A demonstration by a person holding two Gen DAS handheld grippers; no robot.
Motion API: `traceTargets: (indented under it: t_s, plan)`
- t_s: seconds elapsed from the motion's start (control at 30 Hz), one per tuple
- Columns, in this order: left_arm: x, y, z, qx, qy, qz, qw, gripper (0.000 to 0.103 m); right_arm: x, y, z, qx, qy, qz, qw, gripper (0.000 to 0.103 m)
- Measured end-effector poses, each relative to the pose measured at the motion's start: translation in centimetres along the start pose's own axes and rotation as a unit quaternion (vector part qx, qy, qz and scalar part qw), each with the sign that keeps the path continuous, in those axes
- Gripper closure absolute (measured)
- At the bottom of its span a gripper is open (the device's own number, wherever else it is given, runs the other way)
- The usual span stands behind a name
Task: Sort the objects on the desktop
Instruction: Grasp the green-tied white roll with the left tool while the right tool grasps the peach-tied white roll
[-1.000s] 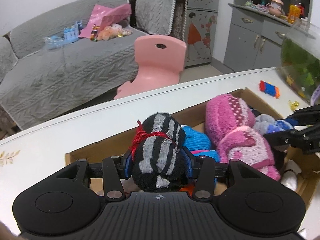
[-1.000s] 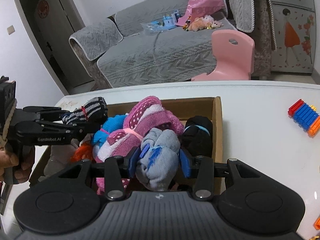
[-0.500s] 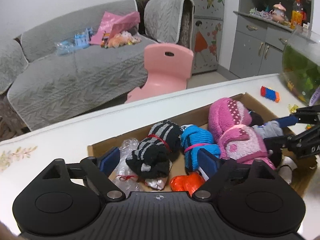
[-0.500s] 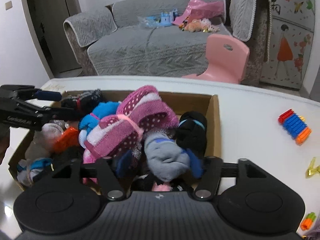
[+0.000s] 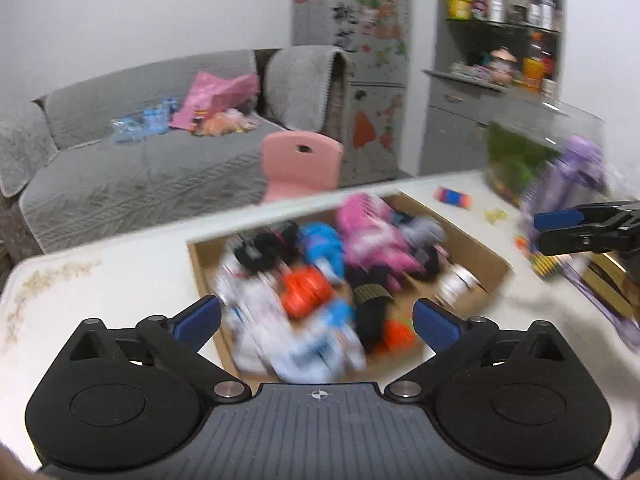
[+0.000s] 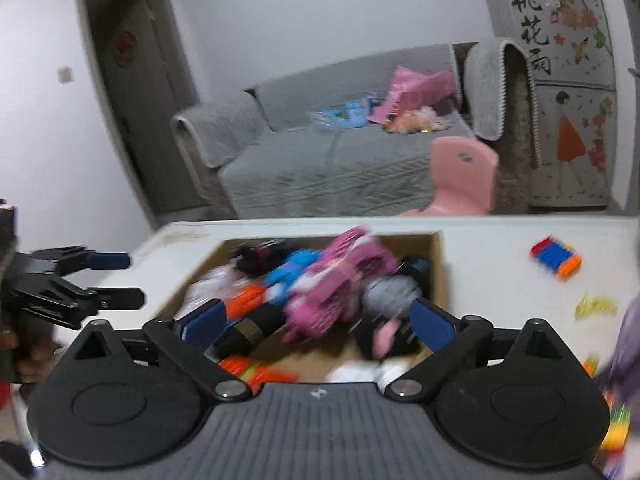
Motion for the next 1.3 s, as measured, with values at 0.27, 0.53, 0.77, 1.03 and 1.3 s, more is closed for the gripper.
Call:
traceTargets:
  t_s: [0.27, 0.53, 0.77, 1.03, 1.3]
  plan:
    - [-9.4, 7.9, -3.3, -0.099, -0.043, 0.077, 0.9911, 0.001, -8.5, -4.2, -3.3, 0.041, -0.040, -0.064, 0.996, 0.001]
    - [-12.8, 12.1, -2.7, -0.130, -0.055, 0.109, 0.9839, 0.001, -11.6, -5.6, -2.5, 0.102, -0.083, -0.130, 0.983, 0.001]
    - [-13.2, 12.8, -1.4, -0.132, -0.062, 0.122, 0.9816, 0.001, -13.3, -6.3, 0.3, 0.085, -0.127, -0.189, 0.970, 0.001]
    - [-14.2, 12.8, -0.8, -0.146, -0.073, 0.123, 0.9789, 0.001, -13.7, -6.1, 0.9, 0.084, -0.131, -0.204, 0.967, 0.001]
    - [-14.1, 12.4, -0.6, -0.134, -0.069, 0.115, 0.9817, 0.001, -14.0, -6.1, 0.9, 0.086, -0.133, -0.220, 0.963, 0.003]
Point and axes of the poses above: each gripper's, at about its wrist camera, not at the fingertips, and z roughly the way its jaws point, y to its right, x to its top, the point moved 5 cm from there along z, roughly the way its jaws point, and after that the axes turned 3 degrees about x, right-handed, at the moved point
